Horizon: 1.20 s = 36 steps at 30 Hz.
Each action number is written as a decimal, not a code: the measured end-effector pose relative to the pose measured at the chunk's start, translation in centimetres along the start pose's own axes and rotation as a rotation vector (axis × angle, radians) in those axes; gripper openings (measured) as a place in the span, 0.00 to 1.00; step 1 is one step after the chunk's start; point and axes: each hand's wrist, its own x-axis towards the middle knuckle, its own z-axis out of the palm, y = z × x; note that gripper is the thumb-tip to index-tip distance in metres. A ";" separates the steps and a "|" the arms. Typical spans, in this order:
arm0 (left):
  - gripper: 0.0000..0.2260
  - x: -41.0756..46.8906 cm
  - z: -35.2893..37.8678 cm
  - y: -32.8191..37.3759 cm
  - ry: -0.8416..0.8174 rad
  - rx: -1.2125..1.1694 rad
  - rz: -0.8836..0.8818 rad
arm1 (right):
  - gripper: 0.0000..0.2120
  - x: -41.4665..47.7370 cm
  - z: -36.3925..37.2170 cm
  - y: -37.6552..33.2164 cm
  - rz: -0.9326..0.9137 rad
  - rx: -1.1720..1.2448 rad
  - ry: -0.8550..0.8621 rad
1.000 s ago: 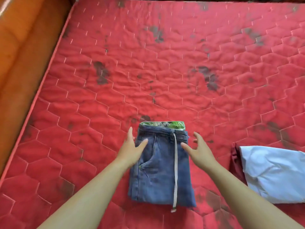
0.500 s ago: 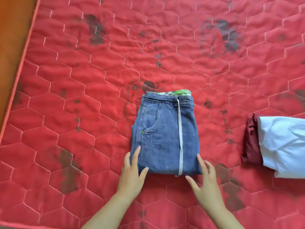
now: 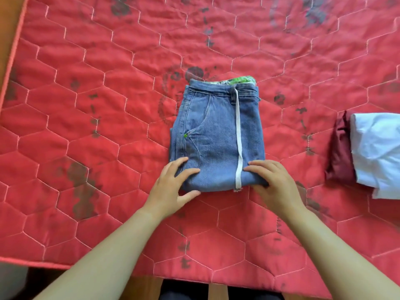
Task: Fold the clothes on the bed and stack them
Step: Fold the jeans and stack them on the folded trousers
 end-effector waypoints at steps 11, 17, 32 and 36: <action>0.06 2.2 -18.6 11.7 0.320 -0.228 0.092 | 0.12 6.2 -17.5 -10.1 0.202 0.342 0.240; 0.07 4.2 -34.4 20.9 0.403 -0.096 0.210 | 0.11 11.5 -30.5 -18.4 0.171 0.388 0.389; 0.06 11.0 -51.5 29.7 0.711 -0.148 0.488 | 0.08 21.5 -45.1 -27.4 -0.136 0.368 0.752; 0.06 9.6 -45.4 26.5 0.628 -0.169 0.447 | 0.13 18.3 -40.1 -23.9 -0.088 0.423 0.690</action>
